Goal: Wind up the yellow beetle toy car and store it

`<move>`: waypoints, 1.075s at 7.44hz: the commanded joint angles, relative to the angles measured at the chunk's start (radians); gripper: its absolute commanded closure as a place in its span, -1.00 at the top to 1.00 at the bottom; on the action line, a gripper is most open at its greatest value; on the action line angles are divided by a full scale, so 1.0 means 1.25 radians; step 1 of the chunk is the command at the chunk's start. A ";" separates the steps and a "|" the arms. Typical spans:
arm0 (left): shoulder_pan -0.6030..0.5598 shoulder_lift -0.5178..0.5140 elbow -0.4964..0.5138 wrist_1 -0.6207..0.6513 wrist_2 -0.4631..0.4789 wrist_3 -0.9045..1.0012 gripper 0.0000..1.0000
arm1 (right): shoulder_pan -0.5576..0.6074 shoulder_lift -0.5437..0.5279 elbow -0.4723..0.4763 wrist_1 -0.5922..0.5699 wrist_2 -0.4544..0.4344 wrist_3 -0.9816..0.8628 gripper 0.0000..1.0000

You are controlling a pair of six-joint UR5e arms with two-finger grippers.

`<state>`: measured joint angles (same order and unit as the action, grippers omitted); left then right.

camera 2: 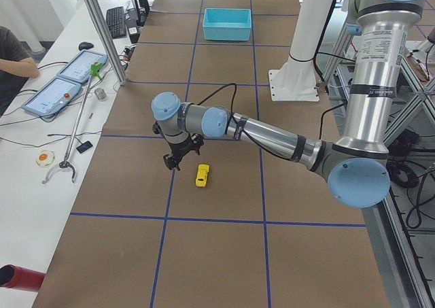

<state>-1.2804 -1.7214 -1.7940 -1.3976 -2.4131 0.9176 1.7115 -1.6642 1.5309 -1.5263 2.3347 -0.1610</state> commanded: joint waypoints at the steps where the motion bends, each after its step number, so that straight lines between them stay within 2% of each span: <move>1: 0.065 -0.017 -0.005 -0.002 0.031 0.054 1.00 | 0.000 0.000 0.000 0.000 0.000 0.000 1.00; 3: 0.076 -0.001 -0.007 -0.021 0.038 0.061 1.00 | 0.000 0.000 0.000 0.000 0.000 0.000 1.00; 5: 0.096 0.083 -0.004 -0.200 0.044 0.056 1.00 | -0.001 0.000 0.000 0.000 0.000 0.000 1.00; 6: 0.097 0.123 -0.026 -0.245 0.086 0.054 1.00 | -0.001 0.000 0.000 0.000 0.000 0.000 1.00; 7: 0.101 0.153 -0.034 -0.300 0.091 0.050 1.00 | 0.000 -0.001 0.000 0.000 0.000 0.000 1.00; 8: 0.108 0.152 -0.034 -0.309 0.093 0.053 1.00 | -0.001 -0.001 0.000 0.000 0.000 0.000 1.00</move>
<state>-1.1550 -1.5532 -1.8296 -1.7378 -2.3077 0.9832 1.7109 -1.6654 1.5309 -1.5263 2.3347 -0.1611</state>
